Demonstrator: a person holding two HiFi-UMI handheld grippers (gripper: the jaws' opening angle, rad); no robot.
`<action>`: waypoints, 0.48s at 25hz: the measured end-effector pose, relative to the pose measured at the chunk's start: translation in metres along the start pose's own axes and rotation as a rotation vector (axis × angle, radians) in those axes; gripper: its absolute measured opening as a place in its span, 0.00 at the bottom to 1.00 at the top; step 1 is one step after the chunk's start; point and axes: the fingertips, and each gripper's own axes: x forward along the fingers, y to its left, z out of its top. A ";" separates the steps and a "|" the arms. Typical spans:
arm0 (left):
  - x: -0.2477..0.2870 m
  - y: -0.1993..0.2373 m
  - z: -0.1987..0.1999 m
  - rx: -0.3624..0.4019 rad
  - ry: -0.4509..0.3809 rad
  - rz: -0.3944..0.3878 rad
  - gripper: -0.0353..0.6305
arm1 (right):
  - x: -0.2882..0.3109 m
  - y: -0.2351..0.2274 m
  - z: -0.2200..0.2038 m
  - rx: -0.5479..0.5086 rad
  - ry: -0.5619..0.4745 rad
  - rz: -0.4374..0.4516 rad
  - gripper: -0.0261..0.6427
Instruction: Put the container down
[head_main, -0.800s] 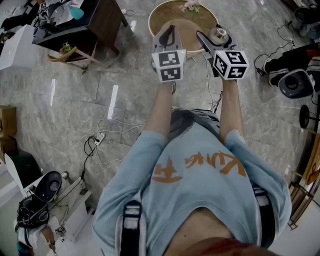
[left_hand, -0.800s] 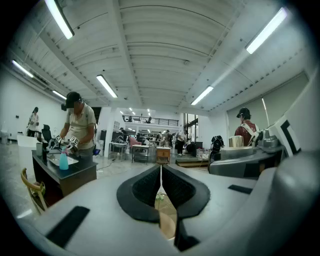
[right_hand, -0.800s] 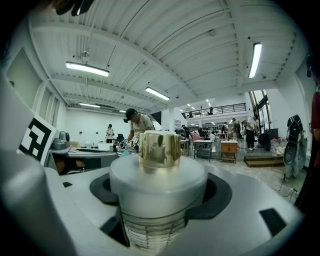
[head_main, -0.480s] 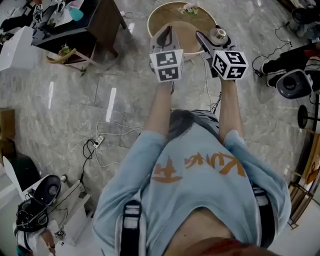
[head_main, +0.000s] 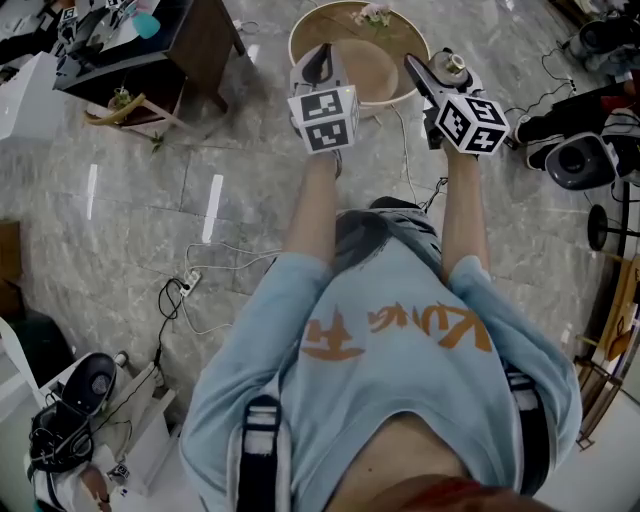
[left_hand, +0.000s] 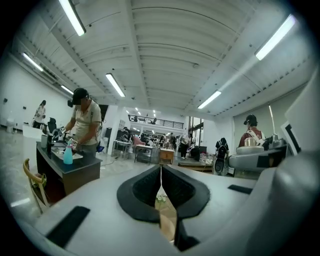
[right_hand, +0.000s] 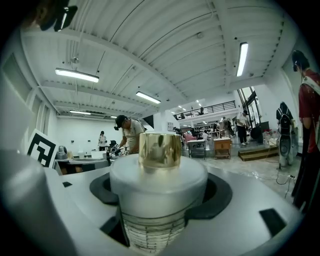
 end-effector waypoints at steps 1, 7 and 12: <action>0.000 0.001 0.000 -0.005 -0.002 0.001 0.10 | -0.002 -0.004 0.001 0.003 0.000 -0.010 0.58; -0.002 0.020 0.002 -0.052 -0.007 0.025 0.10 | -0.001 -0.003 0.010 -0.025 0.001 -0.026 0.58; -0.004 0.034 -0.001 -0.069 -0.007 0.033 0.10 | 0.009 0.013 0.011 -0.069 0.002 0.001 0.58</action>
